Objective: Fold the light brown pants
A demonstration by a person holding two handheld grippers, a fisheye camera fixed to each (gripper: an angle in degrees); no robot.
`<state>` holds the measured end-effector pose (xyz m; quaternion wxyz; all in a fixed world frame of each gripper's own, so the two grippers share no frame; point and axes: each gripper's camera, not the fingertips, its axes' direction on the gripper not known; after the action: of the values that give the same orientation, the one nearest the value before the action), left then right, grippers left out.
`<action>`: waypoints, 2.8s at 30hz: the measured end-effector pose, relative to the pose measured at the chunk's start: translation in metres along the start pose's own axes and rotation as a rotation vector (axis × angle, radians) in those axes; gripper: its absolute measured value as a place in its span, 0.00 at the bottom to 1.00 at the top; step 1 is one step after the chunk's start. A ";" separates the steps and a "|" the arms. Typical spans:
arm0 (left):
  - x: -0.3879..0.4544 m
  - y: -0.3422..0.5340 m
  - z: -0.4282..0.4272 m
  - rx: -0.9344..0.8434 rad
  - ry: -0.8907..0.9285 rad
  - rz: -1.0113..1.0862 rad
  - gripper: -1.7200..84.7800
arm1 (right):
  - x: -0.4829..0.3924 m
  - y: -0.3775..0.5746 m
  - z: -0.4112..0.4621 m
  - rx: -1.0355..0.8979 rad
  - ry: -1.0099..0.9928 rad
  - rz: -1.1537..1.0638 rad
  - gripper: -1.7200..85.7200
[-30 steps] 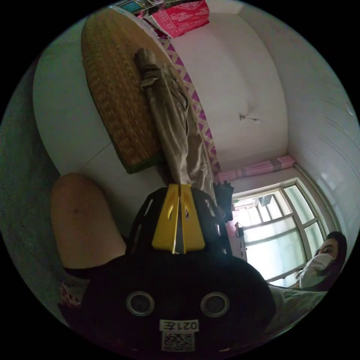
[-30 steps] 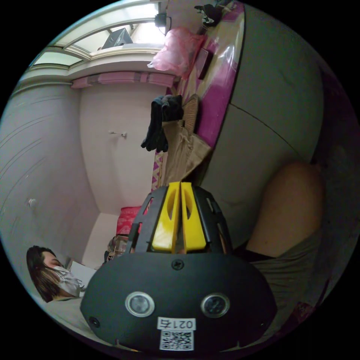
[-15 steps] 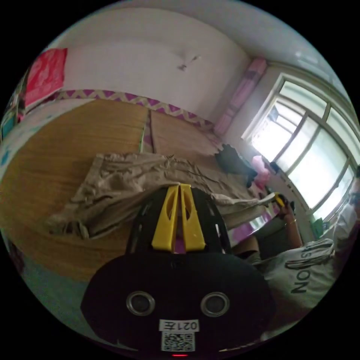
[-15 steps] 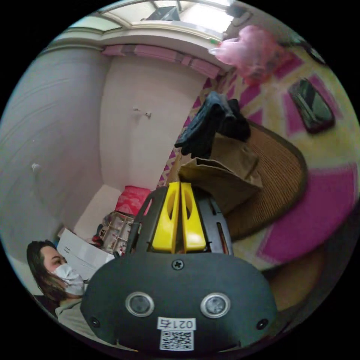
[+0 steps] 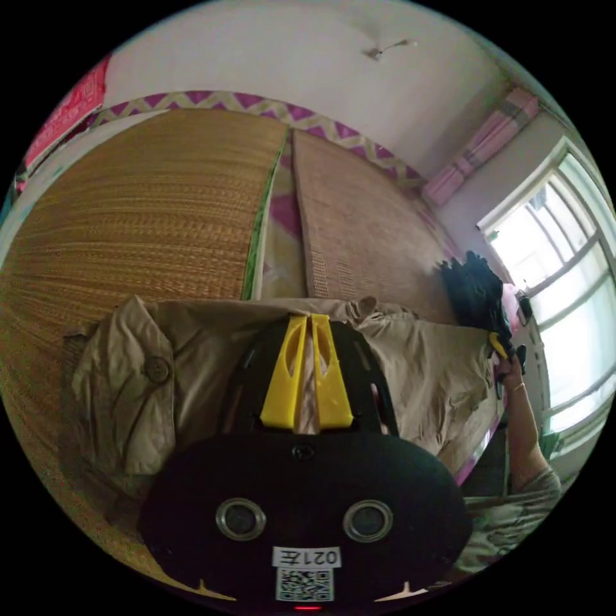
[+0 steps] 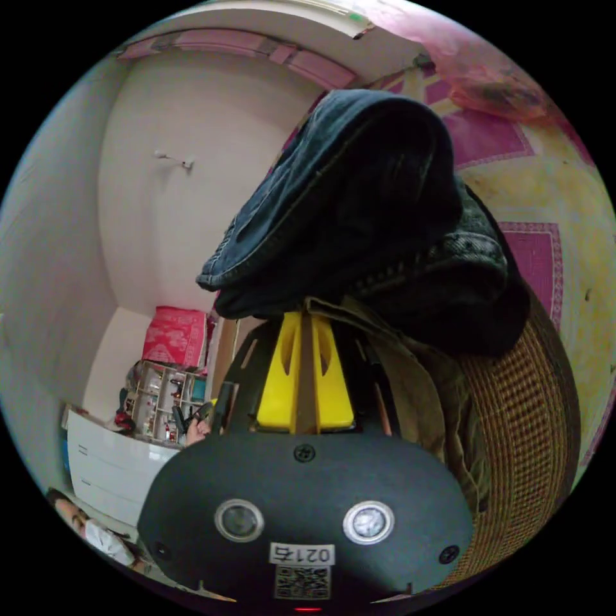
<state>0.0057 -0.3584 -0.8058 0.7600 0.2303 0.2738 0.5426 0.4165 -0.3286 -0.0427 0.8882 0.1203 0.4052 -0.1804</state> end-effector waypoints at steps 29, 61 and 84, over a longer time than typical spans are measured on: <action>0.094 0.162 0.005 -0.031 0.287 0.401 0.01 | -0.099 0.167 0.083 -0.234 0.504 -0.704 0.01; 0.068 0.298 -0.098 0.090 0.047 0.311 0.01 | -0.115 0.161 -0.021 0.048 0.065 -0.119 0.02; -0.043 0.438 -0.202 0.213 0.068 0.187 0.01 | -0.503 0.495 0.396 -0.335 0.470 -1.162 0.02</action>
<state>-0.4464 -0.2553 -0.6651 0.6678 0.3155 0.3328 0.5864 0.5857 0.0894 0.6293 0.5402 -0.2225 0.6104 -0.5349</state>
